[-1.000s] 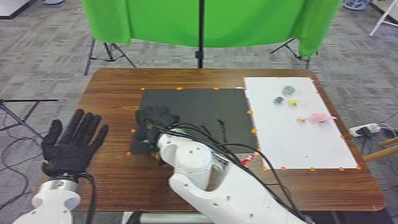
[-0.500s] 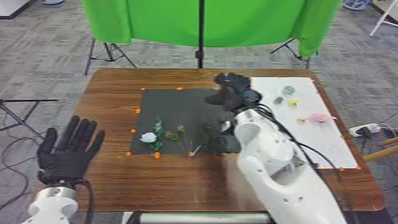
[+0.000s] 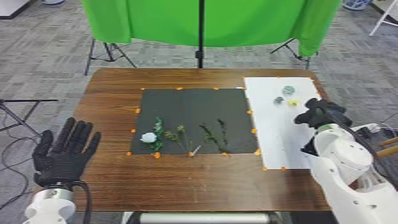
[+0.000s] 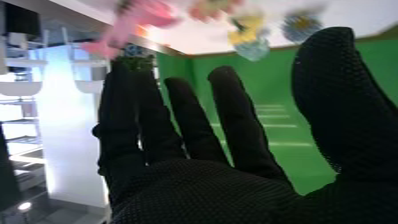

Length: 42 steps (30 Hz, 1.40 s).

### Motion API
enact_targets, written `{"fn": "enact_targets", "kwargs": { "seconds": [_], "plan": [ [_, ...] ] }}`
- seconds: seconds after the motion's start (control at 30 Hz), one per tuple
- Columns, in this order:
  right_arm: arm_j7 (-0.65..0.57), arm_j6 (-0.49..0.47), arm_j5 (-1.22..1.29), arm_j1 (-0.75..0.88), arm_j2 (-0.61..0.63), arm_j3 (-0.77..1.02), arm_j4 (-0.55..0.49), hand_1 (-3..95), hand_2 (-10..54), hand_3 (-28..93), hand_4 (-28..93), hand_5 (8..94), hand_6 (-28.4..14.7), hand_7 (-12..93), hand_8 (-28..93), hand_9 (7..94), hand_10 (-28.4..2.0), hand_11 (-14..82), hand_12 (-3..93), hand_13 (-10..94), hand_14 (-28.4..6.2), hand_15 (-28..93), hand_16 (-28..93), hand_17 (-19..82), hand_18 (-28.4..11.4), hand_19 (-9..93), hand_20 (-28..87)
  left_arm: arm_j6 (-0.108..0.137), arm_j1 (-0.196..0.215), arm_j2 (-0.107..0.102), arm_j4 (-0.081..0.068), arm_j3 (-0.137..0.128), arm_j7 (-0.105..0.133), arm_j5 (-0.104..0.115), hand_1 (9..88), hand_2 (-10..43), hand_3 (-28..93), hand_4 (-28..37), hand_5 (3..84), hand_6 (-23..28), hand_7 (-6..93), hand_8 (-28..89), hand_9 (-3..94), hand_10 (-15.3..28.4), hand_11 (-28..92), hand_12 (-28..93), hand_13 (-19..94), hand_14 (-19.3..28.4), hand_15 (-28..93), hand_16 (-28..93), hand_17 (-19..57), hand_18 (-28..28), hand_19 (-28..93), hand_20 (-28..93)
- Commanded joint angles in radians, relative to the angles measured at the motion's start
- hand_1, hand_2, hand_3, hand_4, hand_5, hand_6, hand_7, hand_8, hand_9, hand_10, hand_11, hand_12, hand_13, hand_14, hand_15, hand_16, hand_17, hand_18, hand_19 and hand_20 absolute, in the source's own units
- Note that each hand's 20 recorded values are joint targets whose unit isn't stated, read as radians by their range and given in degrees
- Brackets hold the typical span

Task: Arrange flowers

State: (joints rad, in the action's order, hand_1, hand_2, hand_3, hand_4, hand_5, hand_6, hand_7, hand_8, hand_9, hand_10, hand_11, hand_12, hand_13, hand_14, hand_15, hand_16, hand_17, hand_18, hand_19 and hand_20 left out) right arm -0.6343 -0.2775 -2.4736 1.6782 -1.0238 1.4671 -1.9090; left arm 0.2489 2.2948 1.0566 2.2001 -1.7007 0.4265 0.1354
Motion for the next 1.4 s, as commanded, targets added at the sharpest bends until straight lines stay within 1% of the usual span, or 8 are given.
{"fn": "enact_targets", "kwargs": {
  "seconds": [0.03,0.2,0.5,0.57,0.73,1.13,1.23,1.4],
  "plan": [
    [0.021,0.04,-0.066,0.011,0.018,-0.015,0.036,41.0,-9.5,82,-28,47.3,-5.8,10,-10,41.3,-18.2,10.5,14.7,33,-17.9,34,19,16,-22.9,75,35,0.022,0.003,0.004,-0.004,0.004,-0.006,0.002,26.9,14.2,74,-28.3,46.5,8.2,12.4,-10,40.7,13.8,21,11,34,12.3,29,-4,-4.4,13.2,36,15],
    [0.015,0.036,-0.076,-0.011,0.011,-0.045,0.095,46.7,-9.5,81,-28,51.8,-3.4,12,-11,50.2,-14.0,14.1,14.5,41,-15.1,42,18,21,-22.3,79,37,0.02,-0.001,0.003,-0.006,0.013,-0.007,0.005,27.8,13.9,74,-28.3,46.7,8.2,12.7,-10,40.9,13.7,21,11,34,12.3,29,-4,-4.4,13.2,36,15],
    [0.012,0.152,-0.119,-0.037,0.0,-0.112,0.173,50.7,-9.5,75,-28,64.5,0.2,15,-13,63.9,-14.2,16.9,15.9,49,-13.6,52,19,24,-21.5,81,39,0.029,0.001,0.009,-0.006,0.017,-0.002,0.021,27.0,14.7,74,-28.3,46.9,8.3,12.7,-10,40.9,13.9,21,11,34,12.4,29,-4,-4.4,13.1,36,16],
    [0.006,0.188,-0.124,-0.051,-0.002,-0.127,0.194,52.0,-9.5,71,-28,67.2,-0.4,16,-7,66.0,-14.7,18.3,16.5,50,-13.6,53,18,25,-21.3,81,39,0.029,0.001,0.01,-0.008,0.019,-0.005,0.023,26.9,14.8,74,-28.3,47.0,8.3,12.7,-10,41.0,13.8,21,11,34,12.4,29,-4,-4.4,13.1,36,16],
    [0.011,0.235,-0.142,-0.058,0.002,-0.14,0.205,58.2,-3.0,62,-28,76.6,-0.8,20,-1,72.7,-13.4,16.9,22.0,54,-12.4,51,23,26,-20.4,81,39,0.028,0.003,0.015,-0.007,0.022,-0.008,0.022,26.8,15.2,74,-28.3,47.1,8.3,12.9,-10,41.1,13.8,21,11,34,12.5,29,-4,-4.3,13.1,36,16],
    [0.06,0.389,-0.094,-0.153,0.017,-0.228,-0.023,57.4,-2.9,66,-28,78.4,-1.7,21,1,72.5,-14.3,15.9,22.4,54,-12.8,48,27,26,-21.0,81,40,0.019,0.021,0.013,0.004,0.005,-0.006,0.017,26.6,15.4,74,-28.3,47.2,8.3,12.9,-10,41.2,13.9,21,11,34,12.4,30,-4,-4.4,13.1,36,16],
    [0.132,0.399,-0.069,-0.251,-0.035,-0.312,-0.002,56.7,-3.2,68,-28,78.5,-1.7,20,1,72.5,-14.4,16.4,21.9,54,-13.0,48,27,26,-21.1,81,40,0.021,0.03,0.01,0.007,0.0,-0.002,0.018,26.6,15.5,74,-28.3,47.2,8.4,12.9,-10,41.2,13.8,21,11,34,12.4,29,-4,-4.4,13.1,36,15],
    [0.234,0.363,-0.045,-0.459,-0.201,-0.478,0.162,57.0,-3.2,67,-28,78.5,-1.8,20,1,72.3,-14.3,16.4,21.9,53,-12.6,48,27,25,-20.8,81,40,0.025,0.026,0.003,0.008,0.008,0.008,0.02,26.5,15.5,74,-28.3,47.2,8.4,12.8,-10,41.2,13.8,21,11,34,12.4,30,-4,-4.4,13.1,36,15]
  ]
}}
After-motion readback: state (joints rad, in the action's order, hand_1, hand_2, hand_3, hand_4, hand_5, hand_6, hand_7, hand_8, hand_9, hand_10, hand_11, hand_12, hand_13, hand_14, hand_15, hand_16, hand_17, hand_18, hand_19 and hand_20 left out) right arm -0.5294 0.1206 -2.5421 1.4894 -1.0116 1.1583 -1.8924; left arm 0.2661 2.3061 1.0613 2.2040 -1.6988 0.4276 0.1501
